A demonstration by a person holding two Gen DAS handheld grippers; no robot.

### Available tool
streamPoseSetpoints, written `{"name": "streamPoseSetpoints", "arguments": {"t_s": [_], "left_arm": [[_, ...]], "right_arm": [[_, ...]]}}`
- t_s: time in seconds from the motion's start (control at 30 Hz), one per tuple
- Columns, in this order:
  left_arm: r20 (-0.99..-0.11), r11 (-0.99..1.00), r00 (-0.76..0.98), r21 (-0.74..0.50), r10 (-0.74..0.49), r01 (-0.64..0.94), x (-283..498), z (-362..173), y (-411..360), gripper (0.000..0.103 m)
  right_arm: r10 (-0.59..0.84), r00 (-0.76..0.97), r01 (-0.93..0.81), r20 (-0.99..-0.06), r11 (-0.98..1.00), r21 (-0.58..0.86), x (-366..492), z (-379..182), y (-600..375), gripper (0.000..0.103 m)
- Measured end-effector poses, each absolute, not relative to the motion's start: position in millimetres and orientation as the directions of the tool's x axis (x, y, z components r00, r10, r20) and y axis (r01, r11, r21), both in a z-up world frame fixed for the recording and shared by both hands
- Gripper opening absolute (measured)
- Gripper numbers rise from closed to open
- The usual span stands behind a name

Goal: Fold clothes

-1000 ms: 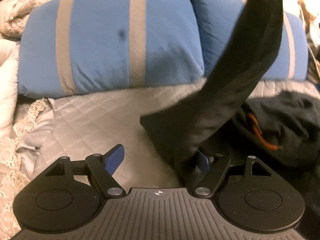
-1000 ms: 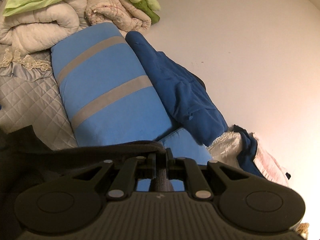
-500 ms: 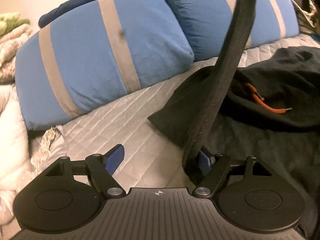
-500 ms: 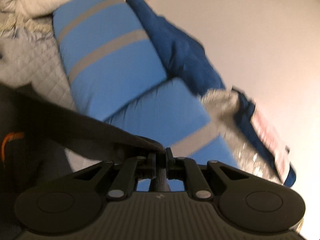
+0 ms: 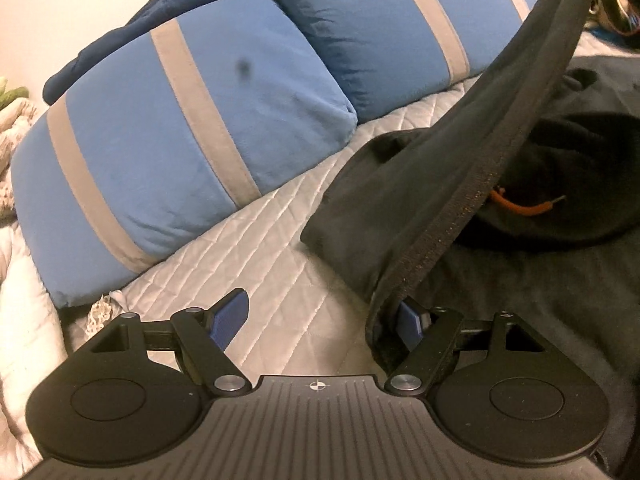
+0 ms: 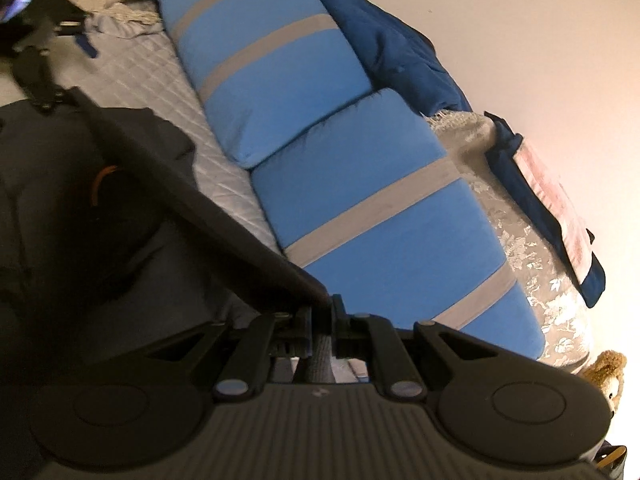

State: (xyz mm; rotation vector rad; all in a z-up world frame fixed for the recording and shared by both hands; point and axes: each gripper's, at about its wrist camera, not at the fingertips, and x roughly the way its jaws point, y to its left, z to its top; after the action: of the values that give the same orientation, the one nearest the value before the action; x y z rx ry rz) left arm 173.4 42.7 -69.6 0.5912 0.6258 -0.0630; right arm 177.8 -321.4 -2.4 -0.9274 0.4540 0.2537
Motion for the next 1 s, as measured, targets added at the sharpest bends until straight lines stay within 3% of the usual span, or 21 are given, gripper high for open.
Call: {"name": "streamPoseSetpoints", "arguments": {"t_s": [0.6,0.77,1.0], "left_arm": [[-0.601,0.793,0.777,0.559,0.185,0.244,173,-84,50,0.077],[-0.605,0.803,0.774,0.547,0.185,0.236,172,-83,52,0.077],[-0.616,0.82,0.76,0.532,0.206,0.21,175,-82,54,0.078]], "right_arm": [[0.037,0.708,-0.599,-0.705,0.56,-0.573,155,-108,-332,0.008],[0.076,0.603,-0.688,-0.794,0.552,-0.47,152,-114,-335,0.007],[0.185,0.392,-0.771,-0.901,0.6,-0.212,158,-121,-344,0.007]]}}
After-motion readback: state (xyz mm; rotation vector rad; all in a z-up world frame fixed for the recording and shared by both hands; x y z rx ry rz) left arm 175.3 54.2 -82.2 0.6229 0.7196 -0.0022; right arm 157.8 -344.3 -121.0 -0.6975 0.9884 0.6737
